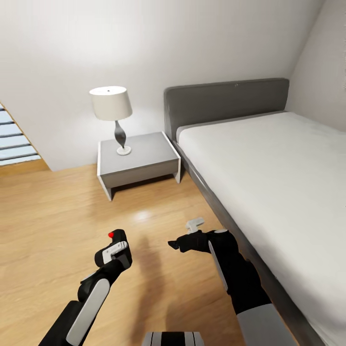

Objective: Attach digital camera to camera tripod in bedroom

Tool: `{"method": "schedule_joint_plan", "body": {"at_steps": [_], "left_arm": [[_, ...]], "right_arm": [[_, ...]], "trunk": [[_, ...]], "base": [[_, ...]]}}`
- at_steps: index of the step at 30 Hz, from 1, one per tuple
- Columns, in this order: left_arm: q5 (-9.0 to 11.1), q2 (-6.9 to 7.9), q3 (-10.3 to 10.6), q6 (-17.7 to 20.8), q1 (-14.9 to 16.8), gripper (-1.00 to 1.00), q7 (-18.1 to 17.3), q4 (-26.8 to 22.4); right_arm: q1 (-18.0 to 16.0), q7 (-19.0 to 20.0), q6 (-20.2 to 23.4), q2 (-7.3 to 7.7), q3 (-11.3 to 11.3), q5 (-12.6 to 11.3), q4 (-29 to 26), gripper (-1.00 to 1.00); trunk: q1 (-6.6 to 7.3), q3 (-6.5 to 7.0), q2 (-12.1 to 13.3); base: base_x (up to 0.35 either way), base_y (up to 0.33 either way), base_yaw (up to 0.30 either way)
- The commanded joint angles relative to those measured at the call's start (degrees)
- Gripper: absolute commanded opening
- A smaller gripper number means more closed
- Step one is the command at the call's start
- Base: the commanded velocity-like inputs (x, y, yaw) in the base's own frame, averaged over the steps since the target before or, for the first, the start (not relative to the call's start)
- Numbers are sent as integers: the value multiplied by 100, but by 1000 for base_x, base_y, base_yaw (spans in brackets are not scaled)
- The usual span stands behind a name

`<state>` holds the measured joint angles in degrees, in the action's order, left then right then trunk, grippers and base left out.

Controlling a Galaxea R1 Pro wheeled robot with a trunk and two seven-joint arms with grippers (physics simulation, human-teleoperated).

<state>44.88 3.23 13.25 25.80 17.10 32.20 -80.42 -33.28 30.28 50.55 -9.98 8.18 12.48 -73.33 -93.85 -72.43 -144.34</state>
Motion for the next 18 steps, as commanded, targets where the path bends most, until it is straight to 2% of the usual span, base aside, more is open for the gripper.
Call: {"method": "schedule_joint_plan", "body": {"at_steps": [1,18], "left_arm": [[45,7,14,2,4,-100,56,-2],[47,-5,20,-5,4,-100,57,108]], "right_arm": [[-3,48,16,-2,-2,62,-6,100],[-3,46,32,-2,-18,70,-6,100]], "trunk": [[4,18,0],[47,395,22]], "base": [[0,0,0],[0,0,0]]}}
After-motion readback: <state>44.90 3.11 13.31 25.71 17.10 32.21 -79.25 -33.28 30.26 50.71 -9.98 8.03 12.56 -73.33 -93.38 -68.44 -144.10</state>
